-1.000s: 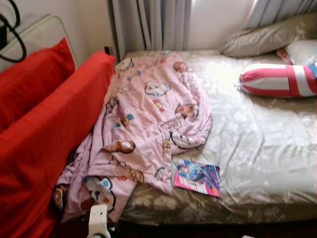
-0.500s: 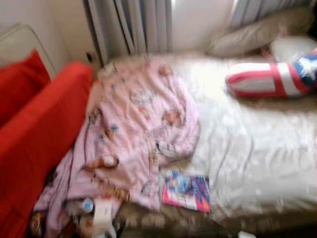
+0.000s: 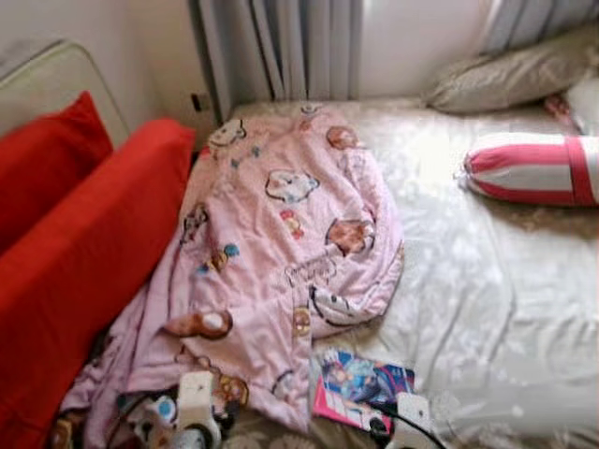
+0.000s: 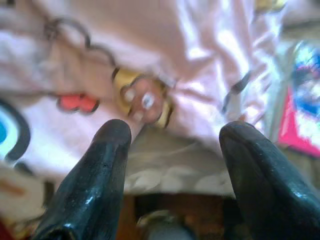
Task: Clean up the room
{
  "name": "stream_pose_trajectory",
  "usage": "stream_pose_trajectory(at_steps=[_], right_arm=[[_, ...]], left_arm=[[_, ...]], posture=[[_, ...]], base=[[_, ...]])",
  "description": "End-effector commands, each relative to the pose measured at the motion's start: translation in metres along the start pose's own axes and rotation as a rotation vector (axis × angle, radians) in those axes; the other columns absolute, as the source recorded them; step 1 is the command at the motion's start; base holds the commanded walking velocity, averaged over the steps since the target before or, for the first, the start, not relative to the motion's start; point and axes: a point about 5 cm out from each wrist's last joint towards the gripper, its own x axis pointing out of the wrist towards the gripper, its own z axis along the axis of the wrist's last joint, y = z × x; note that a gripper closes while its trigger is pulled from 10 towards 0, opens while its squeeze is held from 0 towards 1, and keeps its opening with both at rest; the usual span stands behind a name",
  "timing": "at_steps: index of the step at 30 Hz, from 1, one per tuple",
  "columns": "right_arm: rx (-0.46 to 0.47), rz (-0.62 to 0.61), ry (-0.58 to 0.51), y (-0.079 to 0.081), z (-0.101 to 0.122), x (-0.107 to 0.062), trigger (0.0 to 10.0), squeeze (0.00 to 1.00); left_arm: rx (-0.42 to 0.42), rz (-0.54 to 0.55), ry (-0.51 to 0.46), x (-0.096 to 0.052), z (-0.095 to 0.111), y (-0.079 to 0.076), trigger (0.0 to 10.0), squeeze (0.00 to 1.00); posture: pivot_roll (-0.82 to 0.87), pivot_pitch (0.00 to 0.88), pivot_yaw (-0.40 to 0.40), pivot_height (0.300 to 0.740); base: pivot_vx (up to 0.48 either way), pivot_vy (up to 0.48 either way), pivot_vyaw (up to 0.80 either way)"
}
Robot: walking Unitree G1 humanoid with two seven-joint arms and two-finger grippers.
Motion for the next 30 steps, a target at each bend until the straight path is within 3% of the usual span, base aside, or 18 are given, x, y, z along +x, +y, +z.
stream_pose_trajectory(at_steps=[1,2,4,6,8,10,11,12,18,23,30], right_arm=[[-0.031,0.032,-0.055,0.018,0.011,0.002,10.0,0.00],[-0.031,0.032,-0.055,0.018,0.011,0.002,10.0,0.00],[-0.038,0.025,-0.195,0.039,0.041,0.006,10.0,0.00],[-0.027,0.022,-0.225,0.044,0.047,0.006,10.0,0.00],[-0.024,0.009,-0.290,0.061,0.059,0.004,10.0,0.00],[0.009,-0.068,-0.365,-0.024,0.072,0.003,10.0,0.00],[0.009,-0.068,-0.365,-0.024,0.072,0.003,10.0,0.00],[-0.003,-0.110,-0.432,-0.068,0.080,-0.007,10.0,0.00],[-0.020,-0.211,-0.469,-0.084,0.072,-0.017,10.0,0.00],[-0.069,-0.162,-0.455,-0.076,0.065,-0.017,10.0,0.00],[-0.061,-0.086,-0.454,-0.069,0.062,-0.017,10.0,0.00]], left_arm=[[-0.019,0.004,-0.078,0.002,0.016,0.008,10.0,0.00],[-0.019,0.004,-0.078,0.002,0.016,0.008,10.0,0.00],[-0.022,-0.028,-0.189,0.004,0.037,0.007,10.0,0.00],[-0.021,-0.035,-0.219,0.004,0.042,0.007,10.0,0.00],[0.004,-0.061,-0.301,0.002,0.054,0.007,10.0,0.00],[0.020,-0.071,-0.349,-0.001,0.059,0.007,10.0,0.00],[0.020,-0.071,-0.349,-0.001,0.059,0.007,10.0,0.00],[0.033,-0.080,-0.385,-0.005,0.062,0.007,10.0,0.00],[0.038,-0.084,-0.441,-0.009,0.065,0.006,10.0,0.00],[0.049,-0.103,-0.465,-0.010,0.070,0.003,10.0,0.00],[0.050,-0.112,-0.472,-0.011,0.074,-0.001,10.0,0.00]], posture=[[0.04,0.067,0.015,0.740],[0.04,0.067,0.015,0.740],[0.04,0.070,0.016,0.740],[0.03,0.069,0.016,0.740],[0.03,0.073,0.014,0.740],[0.03,0.075,0.012,0.740],[0.03,0.075,0.012,0.740],[0.03,0.073,0.011,0.740],[0.03,0.058,0.011,0.740],[0.02,0.045,0.011,0.700],[0.02,0.026,0.014,0.695]], base=[[0.000,0.000,0.00],[0.000,0.000,0.00],[0.000,0.000,0.00],[0.000,0.000,0.00],[0.000,0.000,0.00],[0.000,0.000,0.00],[0.000,0.000,0.00],[0.000,0.000,0.00],[0.000,0.000,0.00],[0.000,0.000,0.00],[0.000,0.000,0.00]])
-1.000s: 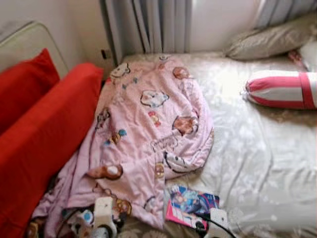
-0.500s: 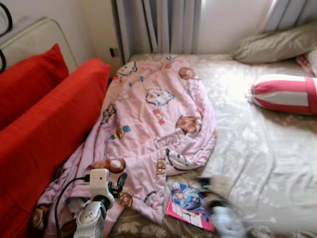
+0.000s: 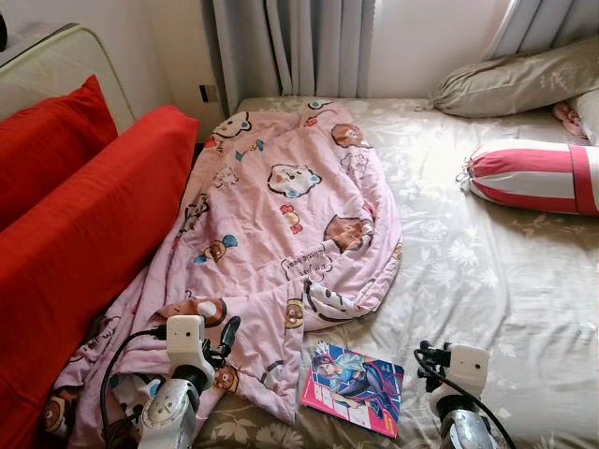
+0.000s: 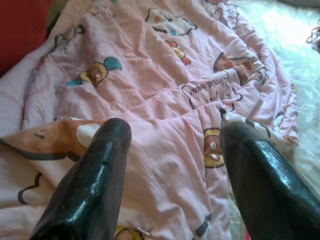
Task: Clean up the room
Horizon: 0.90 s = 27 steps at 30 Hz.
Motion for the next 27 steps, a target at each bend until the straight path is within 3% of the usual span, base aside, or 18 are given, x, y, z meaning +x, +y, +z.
stream_pose_trajectory(at_steps=[1,12,27], right_arm=[[0.004,-0.005,0.003,-0.0003,-0.0008,-0.0008,10.0,0.00],[0.028,-0.010,0.041,-0.0004,-0.0040,0.0005,10.0,0.00],[0.044,0.032,0.041,0.0050,-0.0004,0.0048,10.0,0.00]], left_arm=[[0.002,-0.002,0.017,-0.0019,-0.0028,0.0004,10.0,0.00],[0.002,-0.002,0.028,-0.0055,-0.0059,-0.0013,10.0,0.00],[0.002,0.003,0.022,-0.0021,-0.0019,-0.0005,10.0,0.00]], posture=[[0.02,0.023,0.015,0.695],[0.01,0.005,0.013,0.640],[0.02,0.041,0.008,0.640]], base=[[0.000,0.000,0.00],[0.000,0.000,0.00],[0.000,0.000,0.00]])
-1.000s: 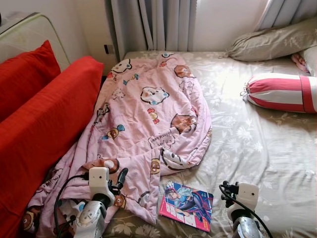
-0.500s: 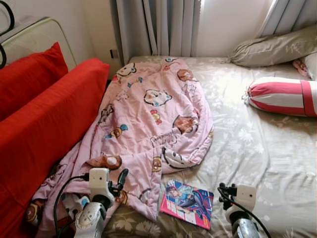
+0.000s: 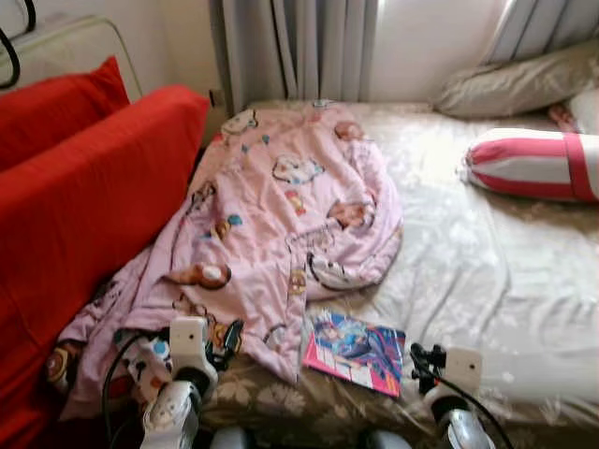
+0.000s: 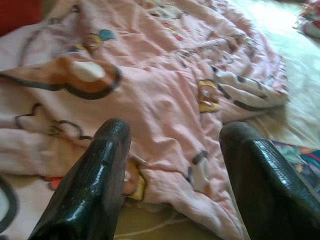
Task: Clean up the room
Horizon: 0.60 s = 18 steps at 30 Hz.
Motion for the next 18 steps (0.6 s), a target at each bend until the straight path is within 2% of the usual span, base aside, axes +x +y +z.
stream_pose_trajectory(at_steps=[1,18], right_arm=[[0.011,0.006,0.030,0.0007,-0.0061,-0.0024,10.0,0.00],[0.015,0.024,0.056,0.0055,-0.0085,-0.0008,10.0,0.00]], left_arm=[[-0.005,0.002,0.001,0.0018,0.0020,0.0000,10.0,0.00],[-0.020,-0.005,0.016,0.0008,-0.0001,-0.0035,10.0,0.00]], posture=[[0.03,0.053,0.004,0.640],[0.03,0.079,0.000,0.640]], base=[[0.000,0.000,0.00],[0.000,0.000,0.00]])
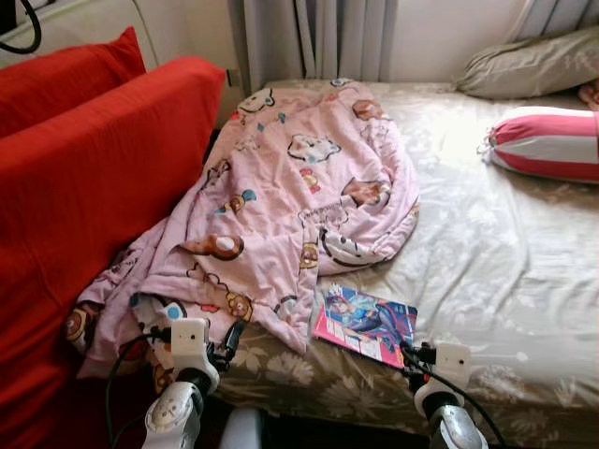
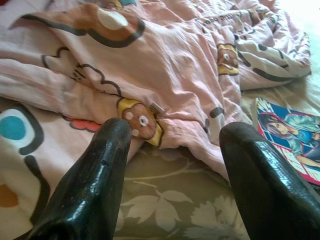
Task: Clean up the room
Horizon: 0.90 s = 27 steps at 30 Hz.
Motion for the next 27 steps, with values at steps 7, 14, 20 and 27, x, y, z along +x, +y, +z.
stream_pose_trajectory(at_steps=[7,14,20,27], right_arm=[[-0.010,-0.019,0.042,-0.0029,-0.0038,0.0005,10.0,0.00],[-0.002,-0.009,0.036,-0.0027,-0.0034,0.0005,10.0,0.00],[0.008,0.003,0.042,-0.0002,-0.0038,0.0012,10.0,0.00],[0.015,0.036,0.050,0.0033,-0.0051,0.0014,10.0,0.00]], left_arm=[[-0.010,-0.005,0.000,0.0009,0.0023,0.0001,10.0,0.00],[-0.009,-0.019,0.001,0.0017,0.0022,-0.0038,10.0,0.00],[-0.004,-0.018,0.000,0.0016,0.0027,-0.0034,10.0,0.00],[-0.002,-0.017,-0.003,0.0017,0.0037,-0.0024,10.0,0.00]], posture=[[0.03,0.083,0.000,0.620],[0.03,0.084,-0.001,0.616],[0.03,0.082,0.000,0.616],[0.03,0.083,-0.001,0.616]], base=[[0.000,0.000,0.00],[0.000,0.000,0.00],[0.085,0.000,0.00],[0.321,0.000,0.00]])
